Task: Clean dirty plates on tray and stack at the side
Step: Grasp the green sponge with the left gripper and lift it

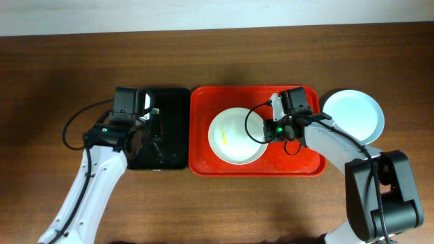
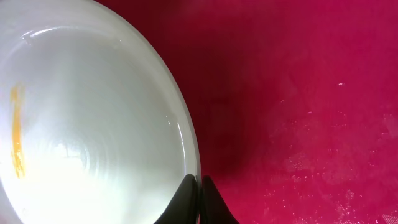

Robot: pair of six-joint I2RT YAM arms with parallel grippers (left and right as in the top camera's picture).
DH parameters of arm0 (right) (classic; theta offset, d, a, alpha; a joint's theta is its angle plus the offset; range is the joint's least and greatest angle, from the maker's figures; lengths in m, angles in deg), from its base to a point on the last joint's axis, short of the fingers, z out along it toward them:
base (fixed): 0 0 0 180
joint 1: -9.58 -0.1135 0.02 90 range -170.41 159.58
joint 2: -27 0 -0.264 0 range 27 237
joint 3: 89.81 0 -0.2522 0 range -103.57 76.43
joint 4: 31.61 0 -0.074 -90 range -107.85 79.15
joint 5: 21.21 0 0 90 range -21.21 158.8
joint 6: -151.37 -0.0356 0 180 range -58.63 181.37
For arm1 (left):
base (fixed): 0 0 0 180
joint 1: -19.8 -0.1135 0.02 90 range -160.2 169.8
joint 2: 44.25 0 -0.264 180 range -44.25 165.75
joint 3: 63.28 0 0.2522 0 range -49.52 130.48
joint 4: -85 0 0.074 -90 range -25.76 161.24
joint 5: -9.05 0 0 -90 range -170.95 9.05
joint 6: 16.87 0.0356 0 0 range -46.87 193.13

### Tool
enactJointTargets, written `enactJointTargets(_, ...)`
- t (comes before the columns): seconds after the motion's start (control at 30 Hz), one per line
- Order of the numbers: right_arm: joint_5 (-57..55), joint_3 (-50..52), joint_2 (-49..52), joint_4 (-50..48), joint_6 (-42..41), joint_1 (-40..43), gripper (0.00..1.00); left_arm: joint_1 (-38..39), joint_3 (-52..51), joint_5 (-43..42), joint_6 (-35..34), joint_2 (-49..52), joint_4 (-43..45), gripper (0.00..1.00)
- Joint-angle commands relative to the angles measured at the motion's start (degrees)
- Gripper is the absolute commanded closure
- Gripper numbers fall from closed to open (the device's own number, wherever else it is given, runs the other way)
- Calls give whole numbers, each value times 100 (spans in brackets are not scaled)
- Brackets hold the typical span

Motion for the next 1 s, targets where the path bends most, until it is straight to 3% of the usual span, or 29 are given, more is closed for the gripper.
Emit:
enactJointTargets(0.0, -72, 50, 42, 26, 35, -35, 96, 13, 72, 63, -7, 291, 17, 100)
enactJointTargets(0.47, -72, -205, -81, 546, 33, -37, 96, 13, 157, 63, -9, 737, -9, 100)
enactJointTargets(0.63, 114, -181, 4, 431, -1049, -37, 96, 13, 793, 37, -11, 807, -280, 100)
enactJointTargets(0.73, 638, -42, 42, 79, -1060, -37, 96, 57, 949, 22, -11, 807, -334, 100)
enactJointTargets(0.77, 605, -26, 42, 46, -1038, -39, 92, 101, 946, 20, -9, 824, -345, 100)
enactJointTargets(0.83, 442, -26, 42, 17, -973, -39, 73, 181, 946, 22, -7, 872, -352, 100)
enactJointTargets(0.9, 262, -26, 42, -20, -973, -39, 69, 256, 953, 22, -9, 951, -323, 100)
enactJointTargets(0.97, 179, -26, 42, -17, -973, -42, 81, 254, 1003, 20, -11, 1025, -372, 100)
